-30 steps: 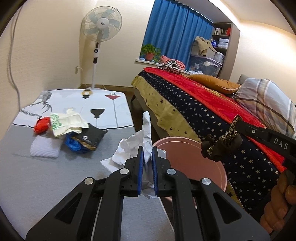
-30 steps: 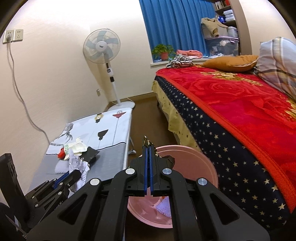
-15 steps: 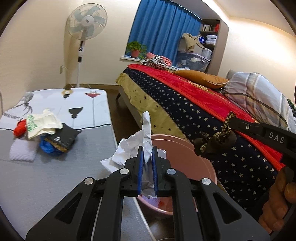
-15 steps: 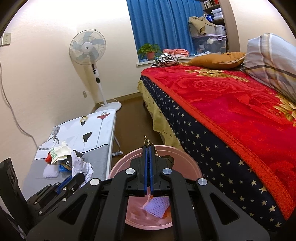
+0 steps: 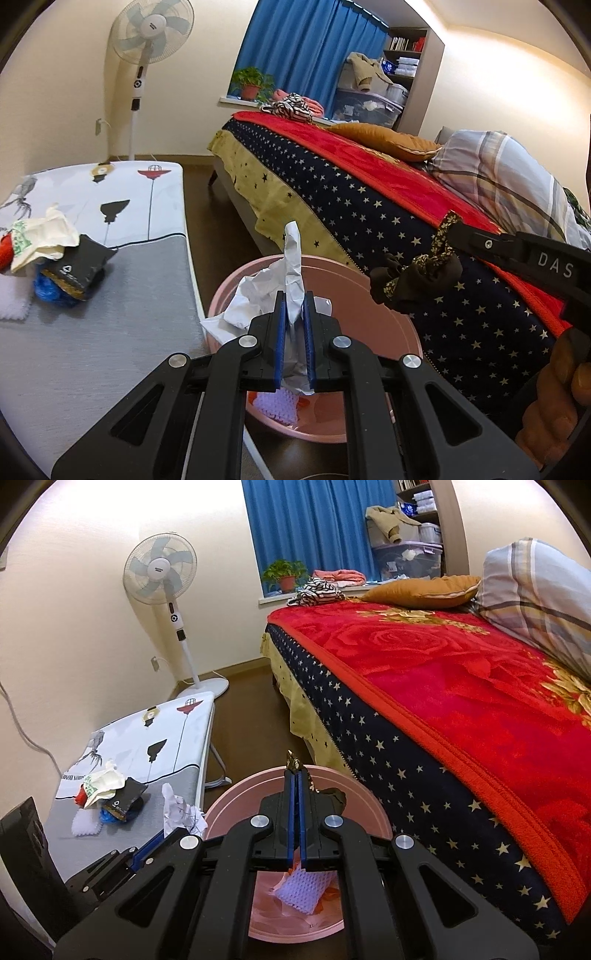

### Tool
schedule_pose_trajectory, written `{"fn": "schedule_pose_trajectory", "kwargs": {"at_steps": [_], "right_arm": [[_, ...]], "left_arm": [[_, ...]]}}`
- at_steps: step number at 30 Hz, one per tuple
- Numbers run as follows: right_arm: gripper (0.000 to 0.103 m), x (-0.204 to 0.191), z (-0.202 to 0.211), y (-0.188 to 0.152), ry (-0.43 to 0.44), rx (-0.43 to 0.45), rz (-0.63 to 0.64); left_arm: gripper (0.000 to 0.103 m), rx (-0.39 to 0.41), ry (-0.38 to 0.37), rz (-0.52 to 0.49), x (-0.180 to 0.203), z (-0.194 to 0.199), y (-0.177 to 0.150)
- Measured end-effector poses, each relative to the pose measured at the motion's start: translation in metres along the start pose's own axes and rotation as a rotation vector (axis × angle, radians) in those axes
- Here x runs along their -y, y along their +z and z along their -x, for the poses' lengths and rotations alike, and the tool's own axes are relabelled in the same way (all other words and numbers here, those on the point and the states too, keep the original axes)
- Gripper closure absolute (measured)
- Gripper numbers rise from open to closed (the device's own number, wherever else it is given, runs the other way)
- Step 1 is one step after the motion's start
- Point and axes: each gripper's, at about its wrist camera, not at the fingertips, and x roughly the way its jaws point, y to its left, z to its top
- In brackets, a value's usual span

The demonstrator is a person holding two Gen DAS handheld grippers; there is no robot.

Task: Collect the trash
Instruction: 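Carry the paper and cloth over the pink bin and open both tools, then move both open tools back over the table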

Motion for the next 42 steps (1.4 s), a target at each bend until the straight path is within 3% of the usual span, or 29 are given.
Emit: {"fn": "schedule_pose_trajectory", "kwargs": {"at_steps": [4,5,6,8,18,28,38,42], "right_arm": [[0.097,0.003,-0.005,0.0,-0.012,-0.011,-0.008],[0.089,0.003,-0.006,0.0,-0.016,-0.017,-0.011],[0.073,0.005,-0.008,0.0,-0.025,-0.022,-0.018],[0.057,0.007,-0.008,-0.001,-0.046,-0.018,-0.029],[0.057,0.003,-0.002,-0.001,-0.027,0.009,-0.02],[0.059,-0.024,0.006,-0.007,0.08,0.035,0.025],[0.077,-0.067,-0.008,-0.019,0.23,0.008,0.047],[0.079,-0.086,-0.02,-0.024,0.29,-0.011,0.049]], "left_arm": [[0.088,-0.031,-0.004,0.008,0.001,-0.01,-0.002],[0.074,-0.043,0.001,0.009,0.0,-0.012,-0.003],[0.064,-0.053,0.013,0.012,-0.001,-0.014,-0.004],[0.063,-0.057,0.024,0.022,-0.005,-0.015,-0.005],[0.063,-0.034,0.059,0.027,-0.013,-0.001,-0.004],[0.063,0.021,0.141,0.062,-0.043,0.031,-0.004],[0.065,0.066,0.285,0.117,-0.088,0.06,-0.005],[0.069,0.082,0.353,0.146,-0.109,0.07,-0.007]]}}
